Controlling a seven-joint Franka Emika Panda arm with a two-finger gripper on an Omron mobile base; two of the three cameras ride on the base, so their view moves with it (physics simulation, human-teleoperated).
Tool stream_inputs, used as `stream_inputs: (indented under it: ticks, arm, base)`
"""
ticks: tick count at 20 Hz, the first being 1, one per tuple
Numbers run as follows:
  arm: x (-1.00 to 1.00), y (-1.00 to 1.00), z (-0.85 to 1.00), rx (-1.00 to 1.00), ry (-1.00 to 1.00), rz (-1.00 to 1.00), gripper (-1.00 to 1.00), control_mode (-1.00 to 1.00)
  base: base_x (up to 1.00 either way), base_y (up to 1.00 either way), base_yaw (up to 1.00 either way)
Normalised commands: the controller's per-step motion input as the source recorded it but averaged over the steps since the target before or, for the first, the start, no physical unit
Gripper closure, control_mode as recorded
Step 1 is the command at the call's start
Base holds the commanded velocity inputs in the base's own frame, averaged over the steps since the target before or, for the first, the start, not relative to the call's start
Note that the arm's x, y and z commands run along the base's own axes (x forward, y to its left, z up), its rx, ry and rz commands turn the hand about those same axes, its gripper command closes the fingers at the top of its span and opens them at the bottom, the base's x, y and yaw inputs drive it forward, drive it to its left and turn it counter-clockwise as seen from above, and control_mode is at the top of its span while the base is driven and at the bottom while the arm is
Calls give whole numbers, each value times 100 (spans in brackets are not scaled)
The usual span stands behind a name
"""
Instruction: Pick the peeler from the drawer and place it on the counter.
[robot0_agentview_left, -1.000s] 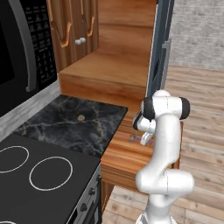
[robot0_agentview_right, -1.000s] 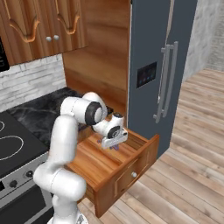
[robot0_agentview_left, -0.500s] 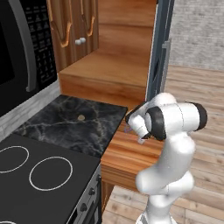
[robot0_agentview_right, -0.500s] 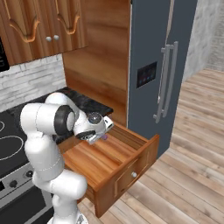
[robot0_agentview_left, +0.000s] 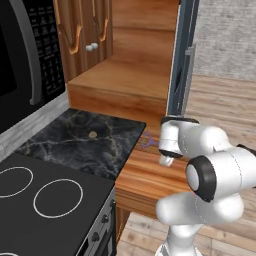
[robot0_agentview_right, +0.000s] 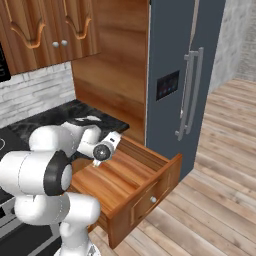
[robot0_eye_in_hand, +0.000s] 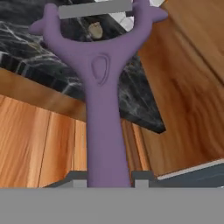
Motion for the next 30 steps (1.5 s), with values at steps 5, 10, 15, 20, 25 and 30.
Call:
stream_inputs:
  ticks: [5,10,15,20,25,30]
  arm:
    - [68,48,100,2,23,21,100,-100]
    - [99,66,100,0,55,17,100,-100]
    - [97,58,100,0,49,18,100,-100]
    - [100,79,20,-6,51,13,100,-100]
    - [61,60,-90,-19,46,6,100,-100]
    - [0,16,-100,-14,29,4,100,-100]
  base:
    - [0,0,0]
    - [0,0,0]
    - [0,0,0]
    - [0,0,0]
    - [0,0,0]
    - [0,0,0]
